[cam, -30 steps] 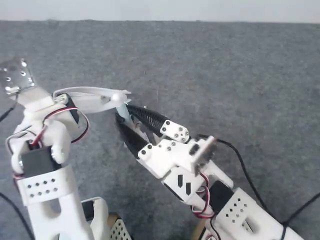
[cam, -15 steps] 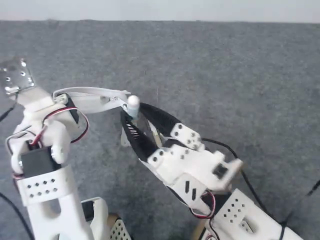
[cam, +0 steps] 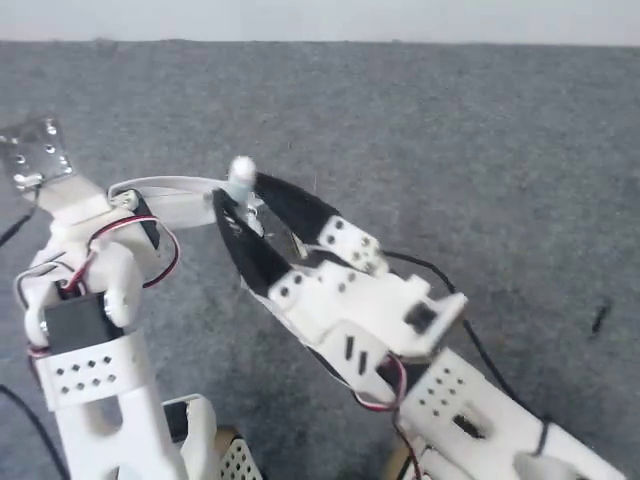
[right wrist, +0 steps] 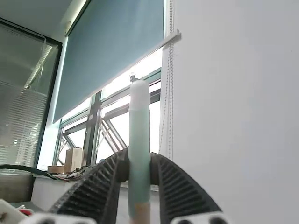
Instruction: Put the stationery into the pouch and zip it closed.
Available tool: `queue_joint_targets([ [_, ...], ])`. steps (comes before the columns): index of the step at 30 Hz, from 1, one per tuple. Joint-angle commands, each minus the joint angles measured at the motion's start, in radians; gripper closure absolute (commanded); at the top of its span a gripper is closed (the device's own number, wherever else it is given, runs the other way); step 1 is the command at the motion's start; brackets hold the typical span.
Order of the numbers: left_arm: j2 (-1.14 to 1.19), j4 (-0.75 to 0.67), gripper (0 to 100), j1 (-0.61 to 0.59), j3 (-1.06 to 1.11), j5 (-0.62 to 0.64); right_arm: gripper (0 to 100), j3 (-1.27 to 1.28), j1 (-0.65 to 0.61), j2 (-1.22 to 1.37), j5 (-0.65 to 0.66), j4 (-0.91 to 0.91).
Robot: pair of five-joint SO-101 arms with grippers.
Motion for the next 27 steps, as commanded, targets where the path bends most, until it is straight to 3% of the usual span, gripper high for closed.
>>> queue_joint_targets([
  [1,-0.015,-0.038,99,0.008,-0.018,0.017,99.2,-0.118,-0.005,0.157,-0.011,-0.13],
  [9,-0.015,-0.038,99,0.008,-0.018,0.017,99.2,-0.247,0.001,0.553,0.0,-0.375],
  [14,-0.015,-0.038,99,0.008,-0.018,0.017,99.2,-0.278,-0.004,0.788,0.149,-0.541],
  [18,-0.017,-0.041,99,0.008,-0.008,0.017,99.2,-0.279,-0.002,0.941,0.164,-0.716],
  [22,-0.017,-0.052,99,0.006,-0.001,0.017,99.2,-0.281,-0.005,1.041,0.27,-0.814],
  [27,-0.017,-0.052,99,0.005,-0.001,0.017,99.2,-0.275,-0.016,1.059,0.281,-0.835],
])
